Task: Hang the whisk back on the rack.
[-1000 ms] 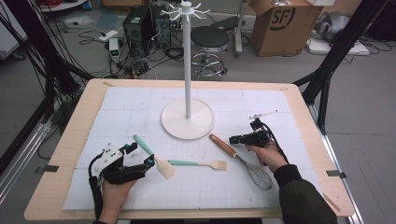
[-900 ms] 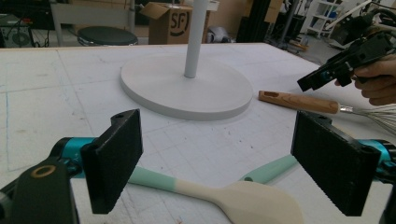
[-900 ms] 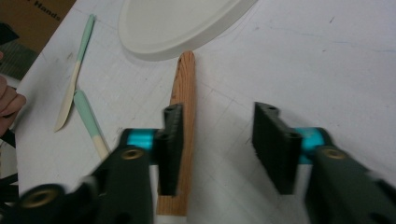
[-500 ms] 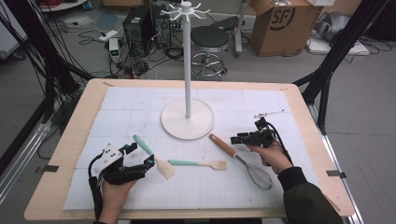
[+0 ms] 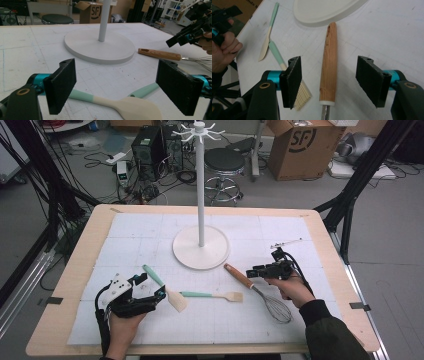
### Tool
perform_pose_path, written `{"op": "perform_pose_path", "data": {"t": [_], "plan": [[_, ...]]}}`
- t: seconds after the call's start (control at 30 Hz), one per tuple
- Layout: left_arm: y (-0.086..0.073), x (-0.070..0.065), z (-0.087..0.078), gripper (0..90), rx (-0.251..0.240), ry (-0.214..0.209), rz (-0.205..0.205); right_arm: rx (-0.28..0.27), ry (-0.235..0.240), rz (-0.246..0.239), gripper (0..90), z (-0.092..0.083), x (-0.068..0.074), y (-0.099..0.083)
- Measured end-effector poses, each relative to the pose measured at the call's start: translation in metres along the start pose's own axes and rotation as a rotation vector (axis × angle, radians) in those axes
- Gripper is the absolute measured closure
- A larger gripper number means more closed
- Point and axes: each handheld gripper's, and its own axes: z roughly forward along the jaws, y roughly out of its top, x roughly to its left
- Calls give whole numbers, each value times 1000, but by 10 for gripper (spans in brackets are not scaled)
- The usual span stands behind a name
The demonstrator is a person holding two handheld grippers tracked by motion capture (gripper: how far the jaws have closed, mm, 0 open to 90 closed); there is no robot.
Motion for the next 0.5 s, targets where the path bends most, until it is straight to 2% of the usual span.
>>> {"op": "perform_pose_path", "data": {"t": [0.5], "plan": [[0,0,0,173,-5,1,-7,92,20,-3,427,10,3,-3]]}}
